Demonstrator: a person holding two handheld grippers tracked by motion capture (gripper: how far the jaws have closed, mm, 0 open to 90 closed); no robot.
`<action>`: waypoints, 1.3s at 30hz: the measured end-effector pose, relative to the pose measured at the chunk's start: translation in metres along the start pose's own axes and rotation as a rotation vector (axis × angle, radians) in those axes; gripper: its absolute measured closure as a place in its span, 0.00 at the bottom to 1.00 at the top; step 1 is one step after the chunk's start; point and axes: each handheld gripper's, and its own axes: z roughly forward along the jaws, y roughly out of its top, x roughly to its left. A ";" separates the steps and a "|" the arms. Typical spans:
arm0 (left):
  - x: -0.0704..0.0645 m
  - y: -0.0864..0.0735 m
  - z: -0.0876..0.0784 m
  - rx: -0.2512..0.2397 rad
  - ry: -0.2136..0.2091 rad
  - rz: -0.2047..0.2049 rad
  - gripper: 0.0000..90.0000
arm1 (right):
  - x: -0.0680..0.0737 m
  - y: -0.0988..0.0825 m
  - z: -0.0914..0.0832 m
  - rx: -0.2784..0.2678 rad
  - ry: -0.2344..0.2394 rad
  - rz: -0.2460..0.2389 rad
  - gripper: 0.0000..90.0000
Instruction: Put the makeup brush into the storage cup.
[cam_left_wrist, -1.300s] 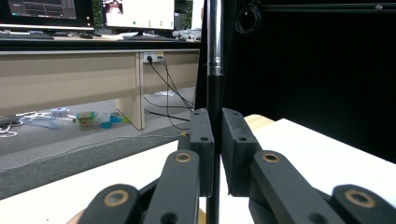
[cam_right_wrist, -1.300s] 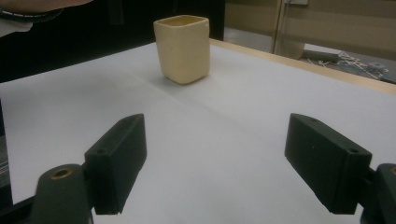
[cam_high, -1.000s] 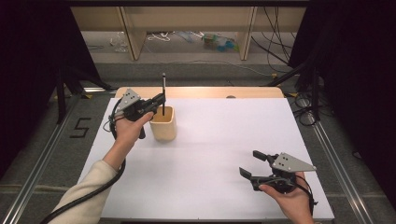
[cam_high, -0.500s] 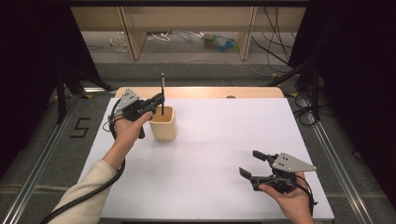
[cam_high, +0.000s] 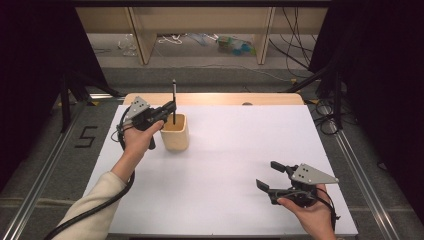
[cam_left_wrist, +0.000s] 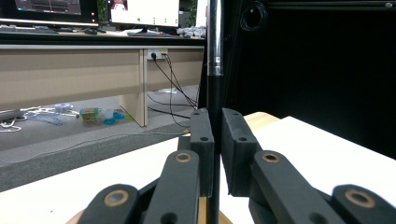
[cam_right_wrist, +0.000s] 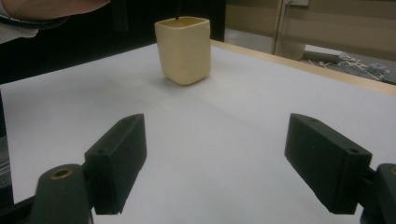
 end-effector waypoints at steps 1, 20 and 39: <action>0.000 0.000 0.000 0.001 0.000 -0.004 0.93 | 0.000 0.000 0.000 0.000 0.000 -0.002 0.24; 0.001 -0.007 0.001 0.011 0.005 0.001 0.93 | 0.000 0.000 0.000 0.010 0.003 -0.005 0.24; 0.001 -0.016 0.003 0.022 0.006 -0.001 0.93 | 0.000 0.000 0.000 0.009 0.008 -0.004 0.24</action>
